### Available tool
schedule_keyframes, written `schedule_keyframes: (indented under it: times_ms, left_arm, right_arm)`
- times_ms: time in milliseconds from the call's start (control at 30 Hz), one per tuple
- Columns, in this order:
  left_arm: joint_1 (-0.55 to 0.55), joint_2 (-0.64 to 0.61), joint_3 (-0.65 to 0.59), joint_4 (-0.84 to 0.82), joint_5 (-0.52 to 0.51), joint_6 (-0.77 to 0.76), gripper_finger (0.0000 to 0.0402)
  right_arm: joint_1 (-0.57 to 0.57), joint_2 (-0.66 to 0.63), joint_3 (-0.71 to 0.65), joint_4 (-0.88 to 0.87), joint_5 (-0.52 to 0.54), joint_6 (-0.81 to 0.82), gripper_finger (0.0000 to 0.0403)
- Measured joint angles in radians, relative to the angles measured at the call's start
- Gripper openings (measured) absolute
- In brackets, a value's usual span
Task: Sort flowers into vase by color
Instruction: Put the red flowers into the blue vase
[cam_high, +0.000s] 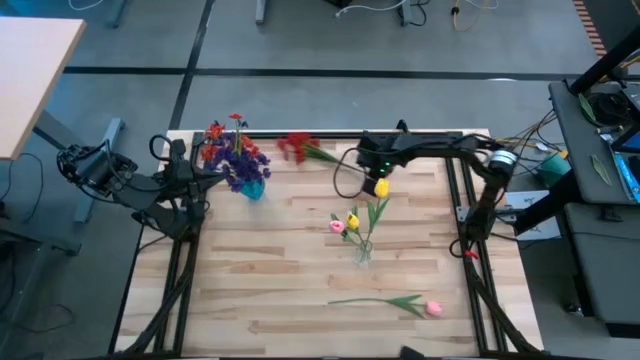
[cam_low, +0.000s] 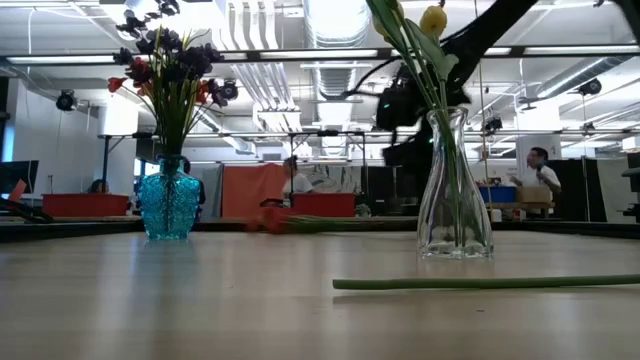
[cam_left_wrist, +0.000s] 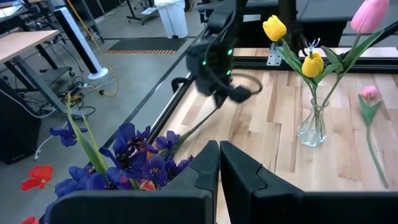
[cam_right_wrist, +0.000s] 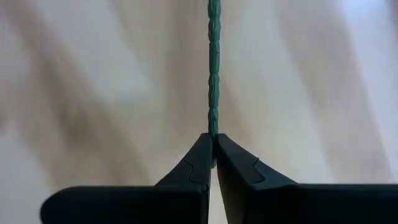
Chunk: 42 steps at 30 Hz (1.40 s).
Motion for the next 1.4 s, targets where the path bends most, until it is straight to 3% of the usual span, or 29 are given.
schedule_keyframes:
  times_ms: [200, 400, 533, 700, 800, 900, 1100, 1267, 1400]
  left_arm:
    - [0.0, 0.0, 0.0, -0.004, 0.0, 0.0, 0.0]
    - [0.0, 0.003, 0.0, -0.004, 0.0, 0.0, 0.0]
    - [0.0, 0.011, 0.0, -0.004, -0.001, 0.0, 0.0]
    - [0.0, 0.028, 0.0, 0.0, -0.002, 0.0, 0.0]
    - [0.0, 0.037, 0.0, 0.01, -0.002, 0.001, 0.0]
    - [0.0, 0.043, 0.0, 0.039, -0.006, 0.022, 0.0]
    - [0.0, 0.044, 0.0, 0.102, -0.056, 0.092, 0.0]
    - [0.0, 0.038, 0.0, 0.128, -0.057, 0.113, 0.0]
    - [0.0, 0.034, 0.0, 0.131, -0.056, 0.112, 0.0]
  right_arm:
    - [0.002, -0.23, -0.16, -0.16, -0.025, 0.166, 0.0012]
    - [0.018, -0.467, -0.332, -0.266, -0.196, 0.377, 0.0012]
    - [0.048, -0.577, -0.421, -0.306, -0.218, 0.481, 0.0015]
    - [0.067, -0.643, -0.457, -0.344, -0.217, 0.556, 0.0059]
    - [0.067, -0.651, -0.448, -0.338, -0.195, 0.567, 0.0102]
    - [0.067, -0.639, -0.424, -0.284, -0.096, 0.563, 0.0146]
    - [0.06, -0.534, -0.422, 0.044, -0.059, 0.476, 0.0212]
    - [0.044, -0.375, -0.422, 0.275, 0.018, 0.447, 0.0232]
    - [0.044, -0.263, -0.42, 0.317, 0.038, 0.45, 0.0227]
